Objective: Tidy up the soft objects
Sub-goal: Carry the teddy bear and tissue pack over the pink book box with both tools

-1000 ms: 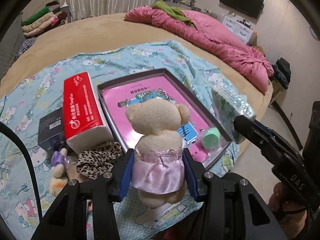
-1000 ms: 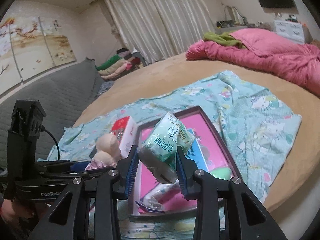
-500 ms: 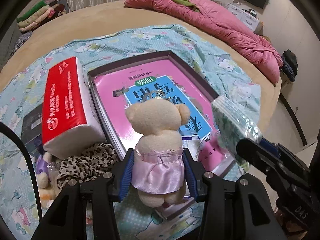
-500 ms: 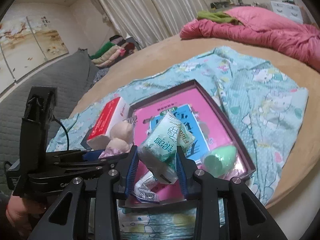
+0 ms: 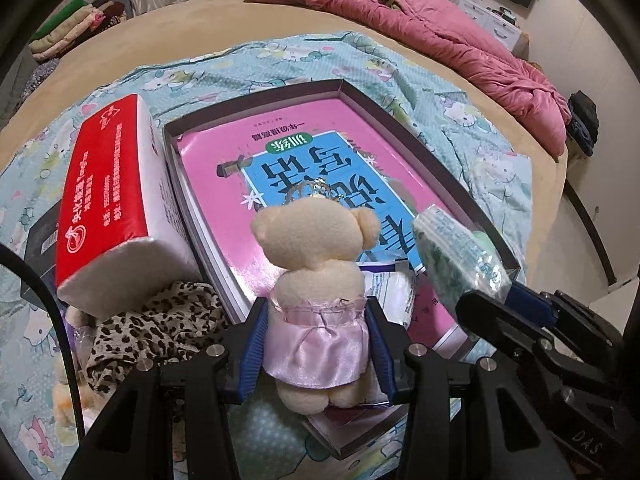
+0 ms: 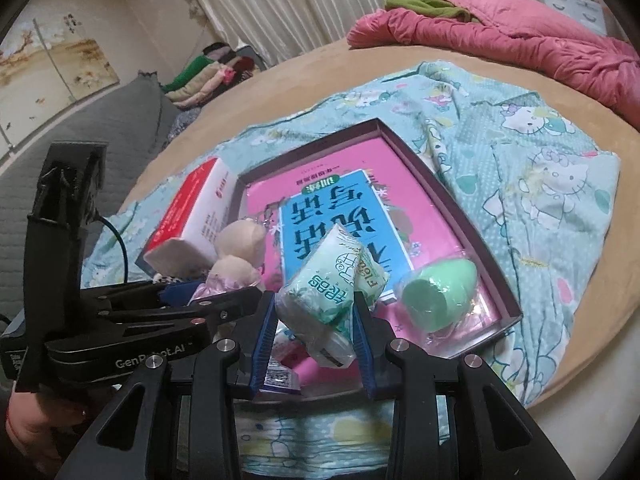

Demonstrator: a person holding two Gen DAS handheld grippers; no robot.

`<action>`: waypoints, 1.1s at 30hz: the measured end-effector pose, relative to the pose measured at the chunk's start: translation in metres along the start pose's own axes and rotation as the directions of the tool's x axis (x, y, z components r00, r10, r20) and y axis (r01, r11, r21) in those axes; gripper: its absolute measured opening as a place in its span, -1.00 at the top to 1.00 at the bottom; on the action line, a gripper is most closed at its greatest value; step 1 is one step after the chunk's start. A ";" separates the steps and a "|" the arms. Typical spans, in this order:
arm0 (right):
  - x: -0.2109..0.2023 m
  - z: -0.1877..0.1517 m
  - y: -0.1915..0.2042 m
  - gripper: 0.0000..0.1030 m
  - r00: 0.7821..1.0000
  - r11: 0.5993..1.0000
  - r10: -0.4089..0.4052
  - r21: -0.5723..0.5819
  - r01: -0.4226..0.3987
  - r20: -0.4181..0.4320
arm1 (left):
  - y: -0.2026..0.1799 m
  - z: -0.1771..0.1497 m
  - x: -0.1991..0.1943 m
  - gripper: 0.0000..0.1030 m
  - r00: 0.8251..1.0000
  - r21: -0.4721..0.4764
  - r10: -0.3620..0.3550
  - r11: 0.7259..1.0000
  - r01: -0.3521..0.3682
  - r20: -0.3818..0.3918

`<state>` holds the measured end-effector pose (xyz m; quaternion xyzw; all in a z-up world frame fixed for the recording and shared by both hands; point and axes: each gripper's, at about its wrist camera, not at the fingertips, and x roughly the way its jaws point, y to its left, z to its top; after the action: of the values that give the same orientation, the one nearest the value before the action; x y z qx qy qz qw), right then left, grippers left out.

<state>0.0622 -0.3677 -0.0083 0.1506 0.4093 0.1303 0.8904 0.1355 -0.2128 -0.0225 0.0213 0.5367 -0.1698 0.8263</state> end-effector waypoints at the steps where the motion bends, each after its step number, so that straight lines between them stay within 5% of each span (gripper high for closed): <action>1: 0.001 0.000 0.000 0.28 1.000 1.000 -0.013 -0.008 0.013 -0.002 | 0.000 0.000 0.001 0.09 1.000 -0.002 -0.003 1.000 0.003 -0.001; 19: 0.012 0.003 -0.003 0.28 0.989 0.987 -0.146 -0.070 0.146 0.005 | -0.001 -0.002 0.013 0.09 0.999 -0.003 -0.015 1.000 0.015 -0.029; 33: 0.023 0.003 -0.002 0.26 0.989 0.986 -0.143 -0.093 0.140 -0.026 | 0.001 0.000 0.027 0.08 0.998 -0.007 -0.020 1.000 0.019 -0.060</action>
<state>0.0795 -0.3618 -0.0232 0.0785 0.4274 0.0874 0.8964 0.1455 -0.2192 -0.0468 0.0184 0.5618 -0.1753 0.8083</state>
